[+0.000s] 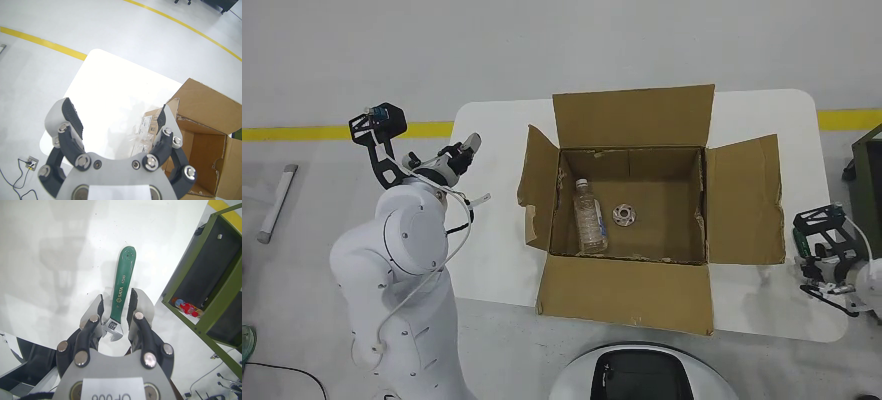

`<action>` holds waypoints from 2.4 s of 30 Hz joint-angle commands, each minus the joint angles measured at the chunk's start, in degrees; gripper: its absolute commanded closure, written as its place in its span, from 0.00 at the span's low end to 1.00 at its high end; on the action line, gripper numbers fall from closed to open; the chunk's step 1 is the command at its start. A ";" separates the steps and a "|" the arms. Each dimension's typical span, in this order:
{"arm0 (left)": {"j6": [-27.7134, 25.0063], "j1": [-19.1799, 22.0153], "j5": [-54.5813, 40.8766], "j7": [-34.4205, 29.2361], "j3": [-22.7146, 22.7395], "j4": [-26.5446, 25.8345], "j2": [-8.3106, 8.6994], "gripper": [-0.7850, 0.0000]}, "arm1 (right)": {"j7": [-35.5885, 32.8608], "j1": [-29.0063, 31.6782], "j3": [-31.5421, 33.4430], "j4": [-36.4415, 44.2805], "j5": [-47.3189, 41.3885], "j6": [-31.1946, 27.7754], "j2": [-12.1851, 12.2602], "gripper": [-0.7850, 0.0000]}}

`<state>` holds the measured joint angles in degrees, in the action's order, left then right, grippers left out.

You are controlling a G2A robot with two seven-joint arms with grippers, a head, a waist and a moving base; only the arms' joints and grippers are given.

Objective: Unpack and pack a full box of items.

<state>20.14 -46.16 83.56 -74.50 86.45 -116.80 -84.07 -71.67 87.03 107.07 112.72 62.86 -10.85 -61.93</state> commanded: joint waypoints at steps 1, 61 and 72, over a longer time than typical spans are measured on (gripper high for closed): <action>0.00 0.00 0.00 0.00 0.00 0.00 0.00 0.00 | 0.22 0.04 -0.05 -0.13 -0.07 0.19 0.05 0.59; 0.00 0.00 0.00 0.00 0.00 0.00 0.00 0.00 | 14.80 -6.35 14.88 21.64 -52.95 2.84 2.33 1.00; 0.00 0.00 0.00 0.00 0.00 0.00 0.00 0.00 | 23.30 -12.96 -13.26 11.68 -46.08 12.02 2.30 1.00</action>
<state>20.14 -46.16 83.56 -74.50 86.45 -116.80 -84.07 -49.43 74.55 96.86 125.79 14.77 -0.24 -59.53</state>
